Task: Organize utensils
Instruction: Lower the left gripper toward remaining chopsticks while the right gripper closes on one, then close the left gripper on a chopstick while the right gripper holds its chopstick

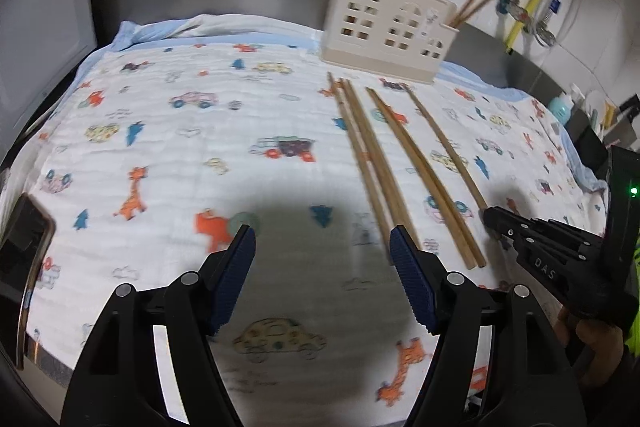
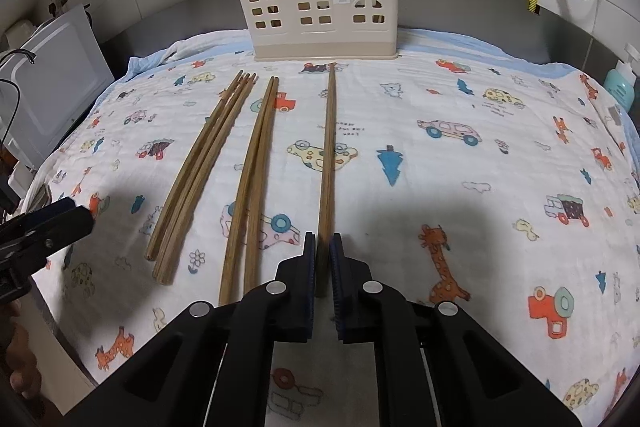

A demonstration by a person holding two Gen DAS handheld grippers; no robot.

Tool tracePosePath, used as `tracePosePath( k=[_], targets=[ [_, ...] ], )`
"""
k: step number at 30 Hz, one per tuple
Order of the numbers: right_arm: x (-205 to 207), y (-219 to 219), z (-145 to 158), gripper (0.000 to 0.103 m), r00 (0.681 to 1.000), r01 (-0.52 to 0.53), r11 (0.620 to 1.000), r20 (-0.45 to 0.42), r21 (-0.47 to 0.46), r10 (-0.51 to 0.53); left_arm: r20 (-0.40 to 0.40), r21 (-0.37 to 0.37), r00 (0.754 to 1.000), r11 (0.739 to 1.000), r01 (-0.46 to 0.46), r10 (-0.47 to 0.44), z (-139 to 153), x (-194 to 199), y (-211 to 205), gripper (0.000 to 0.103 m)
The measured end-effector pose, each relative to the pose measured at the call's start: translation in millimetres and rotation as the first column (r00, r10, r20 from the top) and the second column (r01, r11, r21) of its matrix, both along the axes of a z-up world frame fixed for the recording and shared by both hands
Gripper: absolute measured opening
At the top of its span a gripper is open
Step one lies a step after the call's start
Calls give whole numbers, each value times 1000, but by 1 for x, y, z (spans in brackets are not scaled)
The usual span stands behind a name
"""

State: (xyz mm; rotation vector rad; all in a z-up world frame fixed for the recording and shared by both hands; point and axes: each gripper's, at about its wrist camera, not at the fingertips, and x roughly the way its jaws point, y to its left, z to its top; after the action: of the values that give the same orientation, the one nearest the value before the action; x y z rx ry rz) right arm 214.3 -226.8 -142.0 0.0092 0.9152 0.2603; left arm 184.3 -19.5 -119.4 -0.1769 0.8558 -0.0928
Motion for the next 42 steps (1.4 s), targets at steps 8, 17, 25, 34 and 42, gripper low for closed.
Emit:
tracePosePath(
  k=[8, 17, 25, 34, 42],
  targets=[
    [-11, -14, -3, 7, 1000, 6, 1000, -5, 27, -5, -32, 58, 999, 998, 15, -13, -6, 19, -27, 68],
    [-13, -21, -5, 7, 1000, 6, 998, -3, 57, -6, -83, 97, 996, 995, -15, 23, -22, 34, -30, 67],
    [-14, -23, -5, 7, 1000, 7, 997, -1, 71, -7, -86, 139, 996, 990, -28, 40, -28, 40, -37, 64],
    [-13, -22, -4, 8, 1000, 1, 998, 4, 65, -1, -72, 177, 994, 982, -64, 78, -25, 44, -26, 46],
    [-5, -18, -5, 8, 1000, 0, 999, 10, 47, -1, -31, 174, 1000, 985, 0, 5, -27, 39, -33, 32]
  ],
)
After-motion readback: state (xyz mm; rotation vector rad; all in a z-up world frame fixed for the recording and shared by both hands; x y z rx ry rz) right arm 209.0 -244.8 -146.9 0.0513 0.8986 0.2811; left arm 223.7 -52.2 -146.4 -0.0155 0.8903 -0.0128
